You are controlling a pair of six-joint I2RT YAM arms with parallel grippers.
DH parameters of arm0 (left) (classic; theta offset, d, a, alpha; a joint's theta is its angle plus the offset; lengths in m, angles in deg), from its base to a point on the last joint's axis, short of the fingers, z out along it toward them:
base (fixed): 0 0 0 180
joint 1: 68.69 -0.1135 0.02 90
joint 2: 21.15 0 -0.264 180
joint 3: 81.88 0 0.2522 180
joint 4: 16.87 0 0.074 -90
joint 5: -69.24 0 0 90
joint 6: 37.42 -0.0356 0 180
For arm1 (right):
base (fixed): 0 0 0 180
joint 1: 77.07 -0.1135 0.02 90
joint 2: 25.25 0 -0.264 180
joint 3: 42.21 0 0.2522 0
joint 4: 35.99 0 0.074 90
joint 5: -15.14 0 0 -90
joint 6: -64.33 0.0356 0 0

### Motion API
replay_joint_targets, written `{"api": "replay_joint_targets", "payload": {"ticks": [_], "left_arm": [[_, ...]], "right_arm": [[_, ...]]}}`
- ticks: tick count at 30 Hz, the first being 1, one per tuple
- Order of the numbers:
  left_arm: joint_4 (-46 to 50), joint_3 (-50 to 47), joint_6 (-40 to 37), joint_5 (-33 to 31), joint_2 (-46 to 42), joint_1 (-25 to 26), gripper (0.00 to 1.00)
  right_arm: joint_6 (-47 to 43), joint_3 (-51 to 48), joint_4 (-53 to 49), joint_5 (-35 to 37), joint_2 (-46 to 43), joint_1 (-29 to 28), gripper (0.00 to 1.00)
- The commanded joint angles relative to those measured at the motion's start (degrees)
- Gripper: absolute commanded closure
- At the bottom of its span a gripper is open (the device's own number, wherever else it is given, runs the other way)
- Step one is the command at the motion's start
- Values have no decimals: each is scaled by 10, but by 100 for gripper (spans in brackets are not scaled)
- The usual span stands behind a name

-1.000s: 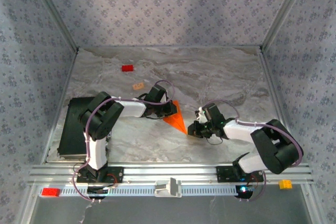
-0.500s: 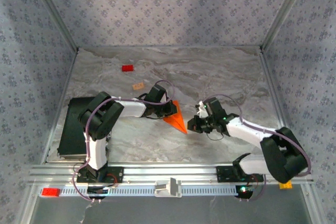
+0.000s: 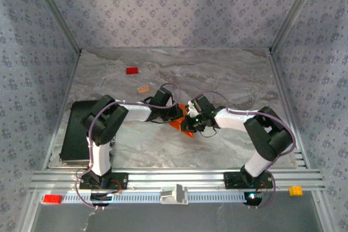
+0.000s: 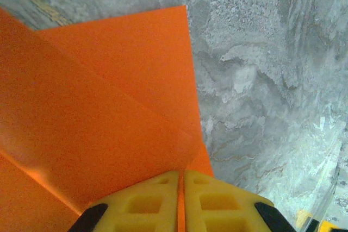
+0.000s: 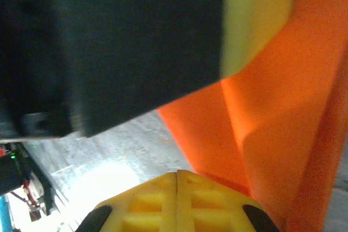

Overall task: Fold a paper plane with a square sheet of paper (pick it up from the middle)
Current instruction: Fourth fold the wing at the center of the table.

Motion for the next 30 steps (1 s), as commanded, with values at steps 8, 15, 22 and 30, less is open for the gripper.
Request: {"api": "replay_joint_targets", "payload": {"ticks": [8,15,22,30], "left_arm": [[24,-10,-10,-7,22,2,90],[25,-10,-10,-6,21,1,90],[25,-12,-9,-7,20,1,89],[25,-12,-10,-7,20,1,90]], "right_arm": [[-20,4,-11,-10,-1,9,97],[-27,18,-27,-5,-15,14,97],[-23,-3,-7,-9,-5,26,97],[-20,-44,7,-15,-8,36,97]]}}
